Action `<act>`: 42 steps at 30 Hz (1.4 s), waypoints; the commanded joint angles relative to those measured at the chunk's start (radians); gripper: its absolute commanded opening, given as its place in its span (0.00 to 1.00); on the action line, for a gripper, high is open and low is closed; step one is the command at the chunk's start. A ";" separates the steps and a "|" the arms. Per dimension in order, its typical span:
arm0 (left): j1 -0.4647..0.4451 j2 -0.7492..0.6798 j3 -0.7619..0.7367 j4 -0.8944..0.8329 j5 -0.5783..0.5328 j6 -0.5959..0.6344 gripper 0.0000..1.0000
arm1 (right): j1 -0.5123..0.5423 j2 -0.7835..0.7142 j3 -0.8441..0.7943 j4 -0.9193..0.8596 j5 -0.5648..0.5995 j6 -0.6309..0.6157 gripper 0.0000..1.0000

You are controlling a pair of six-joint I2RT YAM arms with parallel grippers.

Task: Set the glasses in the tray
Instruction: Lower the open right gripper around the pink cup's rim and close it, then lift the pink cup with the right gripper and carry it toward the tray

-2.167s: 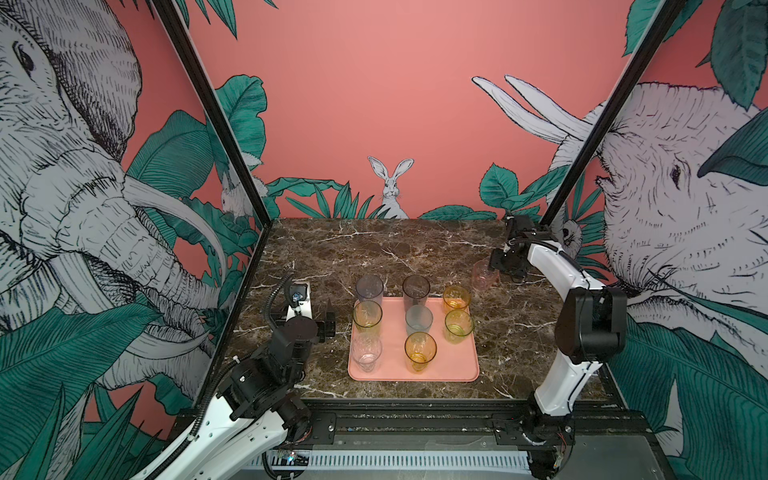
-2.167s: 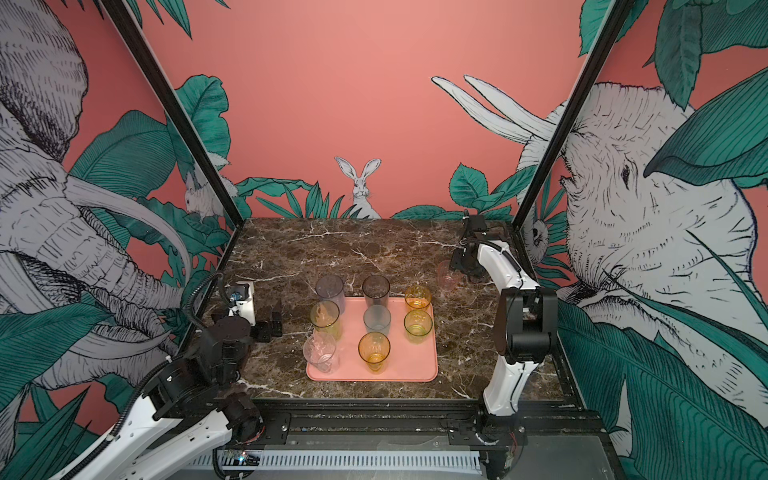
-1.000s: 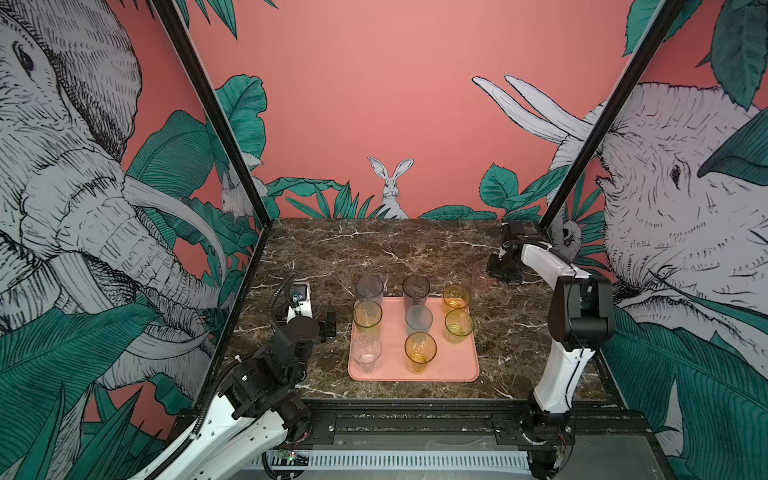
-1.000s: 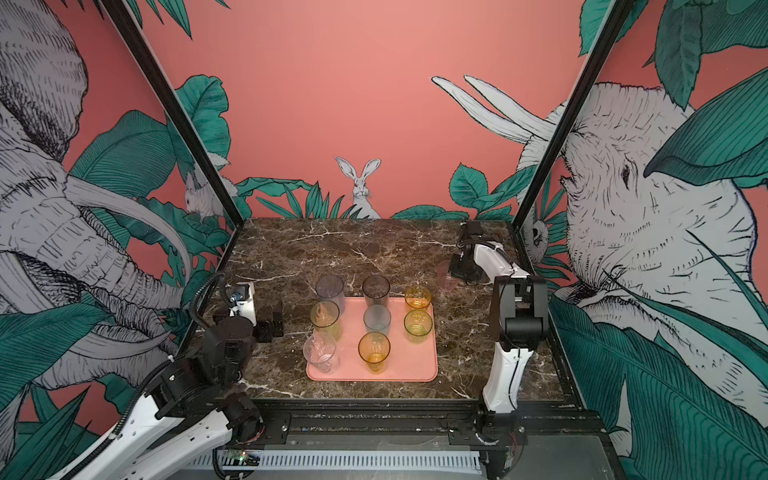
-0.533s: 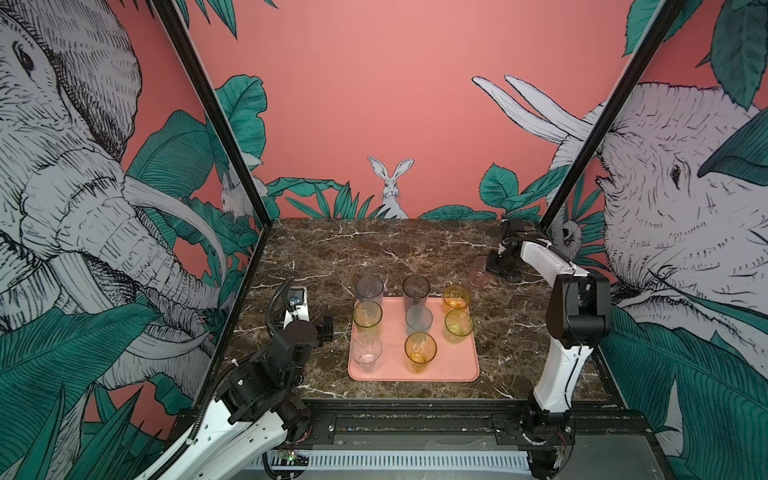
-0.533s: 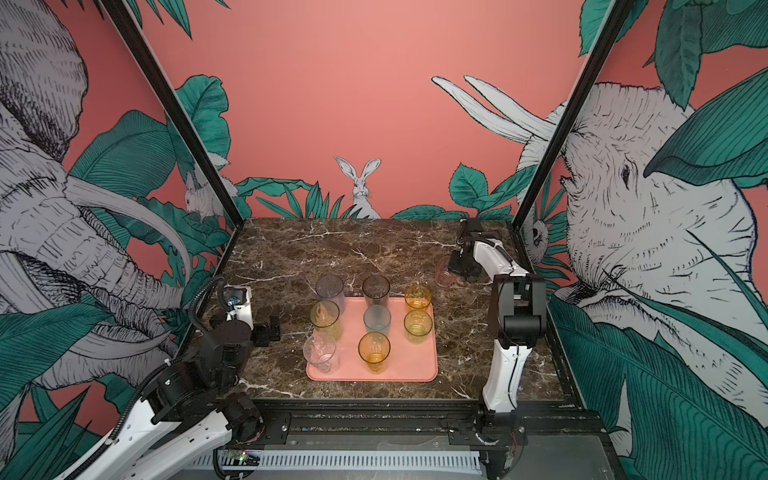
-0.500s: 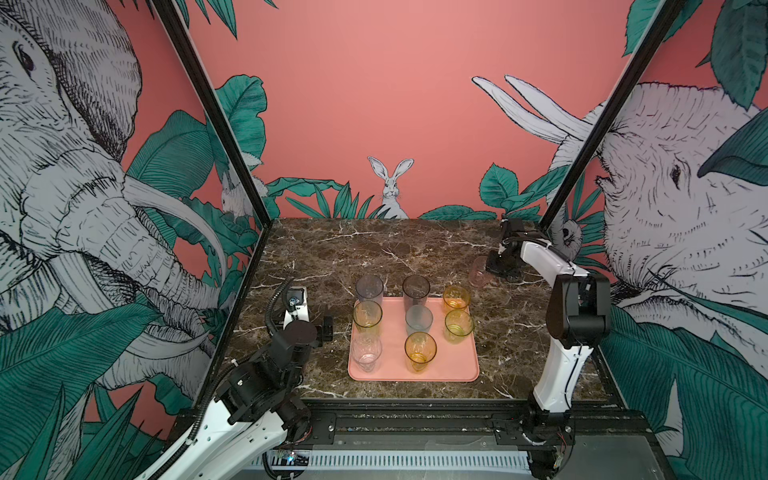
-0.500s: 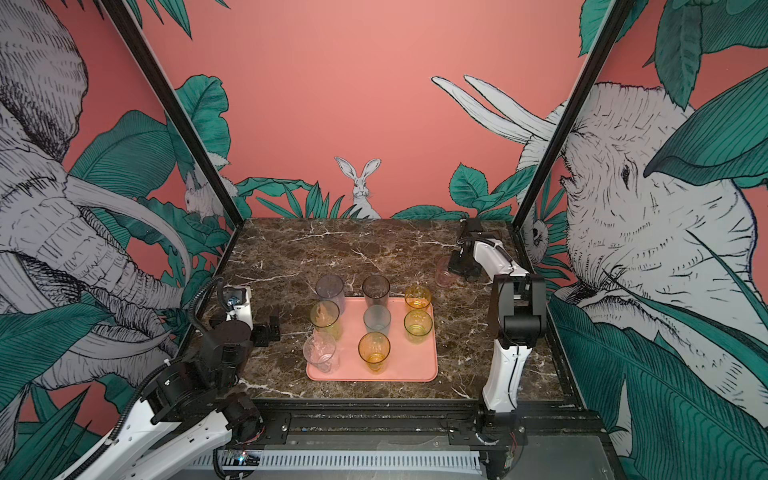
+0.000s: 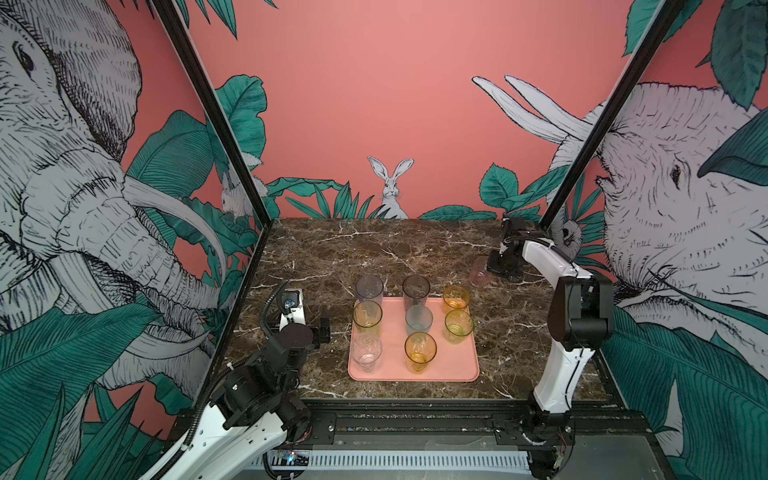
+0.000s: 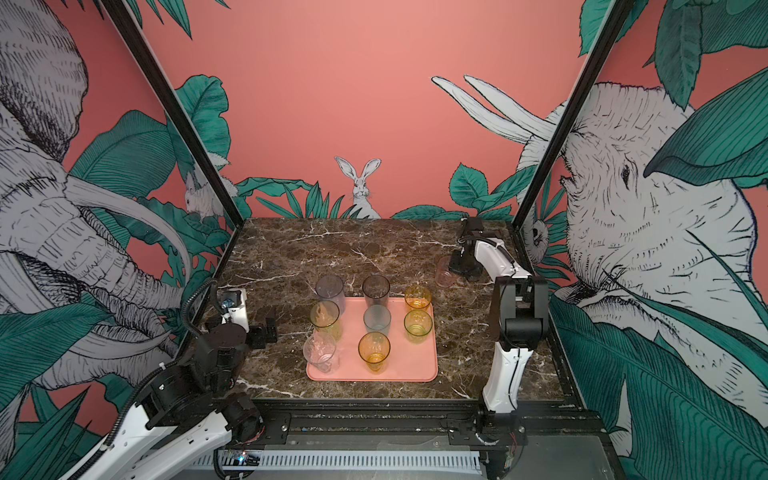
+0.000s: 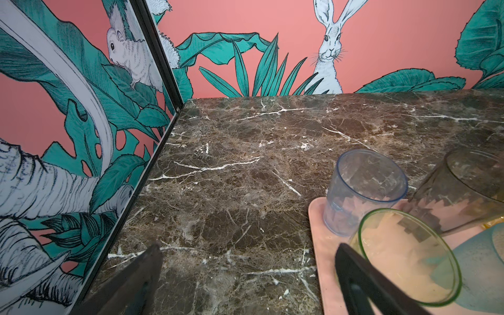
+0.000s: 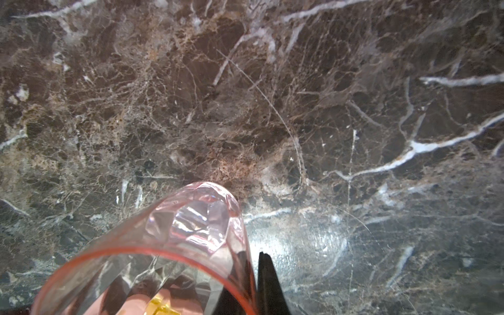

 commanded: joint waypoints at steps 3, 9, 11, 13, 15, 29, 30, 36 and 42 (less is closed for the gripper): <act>0.005 -0.013 -0.011 -0.018 -0.013 -0.024 0.99 | -0.003 -0.110 0.055 -0.074 -0.017 -0.010 0.00; 0.005 -0.016 -0.012 -0.017 -0.006 -0.028 1.00 | 0.011 -0.171 0.108 -0.170 -0.078 -0.020 0.00; 0.004 -0.018 -0.013 -0.012 -0.005 -0.029 1.00 | 0.025 -0.198 0.123 -0.202 -0.076 -0.027 0.00; 0.004 -0.018 -0.014 -0.011 -0.003 -0.030 0.99 | 0.034 -0.224 0.136 -0.229 -0.071 -0.032 0.00; 0.005 -0.018 -0.015 -0.010 0.000 -0.033 0.99 | 0.046 -0.243 0.150 -0.260 -0.064 -0.040 0.00; 0.005 -0.028 -0.008 -0.021 0.011 -0.039 0.99 | 0.164 -0.427 0.136 -0.424 -0.062 -0.070 0.00; 0.004 -0.027 -0.008 -0.020 0.012 -0.039 0.99 | 0.172 -0.442 0.136 -0.436 -0.057 -0.071 0.00; 0.004 -0.025 -0.012 -0.007 0.023 -0.041 1.00 | 0.223 -0.524 0.098 -0.487 -0.044 -0.081 0.00; 0.004 -0.022 -0.025 0.016 0.037 -0.041 1.00 | 0.266 -0.622 0.009 -0.516 -0.019 -0.057 0.00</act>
